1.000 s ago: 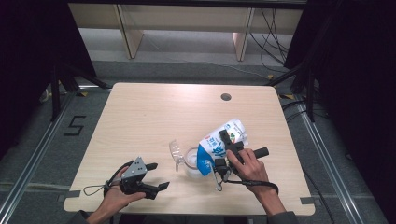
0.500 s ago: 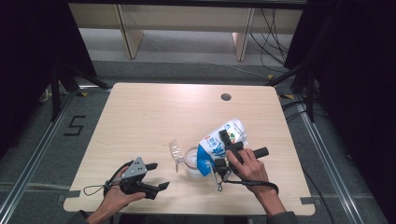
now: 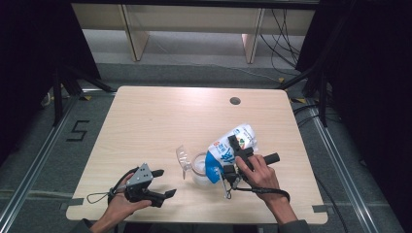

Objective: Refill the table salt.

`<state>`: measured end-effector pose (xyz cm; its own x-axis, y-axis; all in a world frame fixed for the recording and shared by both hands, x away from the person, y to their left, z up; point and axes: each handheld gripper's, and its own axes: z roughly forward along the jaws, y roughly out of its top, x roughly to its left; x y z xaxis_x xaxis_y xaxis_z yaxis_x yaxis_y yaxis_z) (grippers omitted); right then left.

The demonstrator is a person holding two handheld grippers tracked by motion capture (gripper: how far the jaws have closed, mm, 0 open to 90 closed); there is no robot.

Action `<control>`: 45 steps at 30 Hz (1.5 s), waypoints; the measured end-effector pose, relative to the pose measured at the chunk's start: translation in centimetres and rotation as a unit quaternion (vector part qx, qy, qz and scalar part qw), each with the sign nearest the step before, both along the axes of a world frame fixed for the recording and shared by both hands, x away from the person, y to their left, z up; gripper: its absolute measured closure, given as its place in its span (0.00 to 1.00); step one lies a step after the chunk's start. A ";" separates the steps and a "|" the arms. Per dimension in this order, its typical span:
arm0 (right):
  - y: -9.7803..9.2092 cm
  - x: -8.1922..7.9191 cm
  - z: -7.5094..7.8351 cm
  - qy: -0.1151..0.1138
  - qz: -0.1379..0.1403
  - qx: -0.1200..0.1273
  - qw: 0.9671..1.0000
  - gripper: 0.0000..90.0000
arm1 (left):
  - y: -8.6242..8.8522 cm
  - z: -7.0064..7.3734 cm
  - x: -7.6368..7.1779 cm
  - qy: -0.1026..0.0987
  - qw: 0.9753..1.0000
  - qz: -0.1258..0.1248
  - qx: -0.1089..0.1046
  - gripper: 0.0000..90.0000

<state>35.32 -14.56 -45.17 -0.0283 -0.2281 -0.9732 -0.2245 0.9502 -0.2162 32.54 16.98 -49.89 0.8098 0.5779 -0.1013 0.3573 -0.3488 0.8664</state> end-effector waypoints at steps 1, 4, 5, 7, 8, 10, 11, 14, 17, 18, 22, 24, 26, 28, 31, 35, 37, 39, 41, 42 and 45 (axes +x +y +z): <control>0.0 0.0 0.0 0.000 0.000 0.000 1.000 0.93 | 0.0 0.0 0.0 0.000 1.000 0.000 0.000 0.18; 0.0 0.0 0.0 0.001 0.000 0.000 1.000 0.93 | 0.0 0.0 0.0 0.001 1.000 0.001 0.000 0.18; 0.0 0.0 -0.1 0.002 0.002 0.003 1.000 0.93 | 0.0 0.0 0.0 0.000 1.000 0.000 0.000 0.18; 0.0 0.0 -0.1 0.002 0.001 0.004 1.000 0.93 | 0.0 0.0 0.0 0.000 1.000 0.000 0.000 0.18; 0.1 0.0 0.1 -0.001 0.007 -0.009 1.000 0.93 | 0.0 0.0 0.0 0.000 1.000 0.000 0.000 0.18; 0.1 0.0 0.3 -0.003 0.007 -0.018 1.000 0.93 | 0.0 0.0 0.0 0.000 1.000 0.000 0.000 0.18; 0.1 0.0 0.2 -0.002 0.008 -0.009 1.000 0.93 | 0.0 0.0 -0.1 0.003 1.000 0.003 -0.002 0.18; 0.0 0.0 0.0 0.000 0.002 0.002 1.000 0.93 | 0.0 0.0 0.0 0.000 1.000 -0.002 -0.002 0.18; 0.1 0.0 0.3 -0.004 0.007 -0.013 1.000 0.93 | 0.0 0.0 0.0 0.000 1.000 -0.002 -0.002 0.18; 0.1 0.0 0.2 -0.003 0.006 -0.011 1.000 0.93 | 0.0 0.0 0.0 0.000 1.000 -0.002 -0.002 0.18; 0.0 0.0 0.2 -0.001 0.004 -0.010 1.000 0.93 | 0.0 0.0 0.0 0.000 1.000 -0.002 -0.002 0.18; 0.0 0.0 0.2 -0.002 0.002 -0.003 1.000 0.93 | 0.0 0.0 0.0 0.000 1.000 -0.002 -0.002 0.18; -0.1 0.0 0.2 -0.002 0.003 -0.003 1.000 0.93 | 0.0 0.0 0.0 0.000 1.000 0.000 0.000 0.18; -0.1 0.1 0.3 -0.003 0.003 -0.004 1.000 0.93 | 0.0 0.0 0.0 0.000 1.000 -0.002 -0.002 0.18; -0.1 0.0 0.3 -0.003 0.003 -0.004 1.000 0.93 | 0.0 0.0 0.0 0.000 1.000 0.000 0.000 0.18; -0.1 0.0 0.3 -0.003 0.003 -0.006 1.000 0.93 | 0.0 0.0 0.0 0.003 1.000 0.003 -0.002 0.18; 0.0 0.0 0.6 0.007 -0.009 -0.031 0.999 0.93 | 0.0 0.0 0.0 0.001 1.000 0.000 0.000 0.18; 0.0 0.0 0.5 0.006 -0.005 -0.030 1.000 0.93 | 0.0 0.0 0.0 0.001 1.000 0.002 0.001 0.18; -0.1 0.0 0.4 0.002 -0.001 -0.021 1.000 0.93 | -0.1 0.0 -0.1 0.004 1.000 0.003 -0.002 0.18; -0.1 0.1 0.5 -0.003 0.006 -0.027 1.000 0.94 | -0.1 0.0 -0.1 0.004 1.000 0.003 -0.002 0.18; -0.1 0.1 0.4 0.001 0.003 -0.024 1.000 0.94 | -0.1 0.0 0.0 0.004 1.000 0.003 -0.002 0.18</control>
<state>35.39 -14.62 -44.76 -0.0289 -0.2751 -0.9610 -0.2300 0.9374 -0.2615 32.49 16.92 -49.92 0.8052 0.5826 -0.1107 0.3666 -0.3422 0.8652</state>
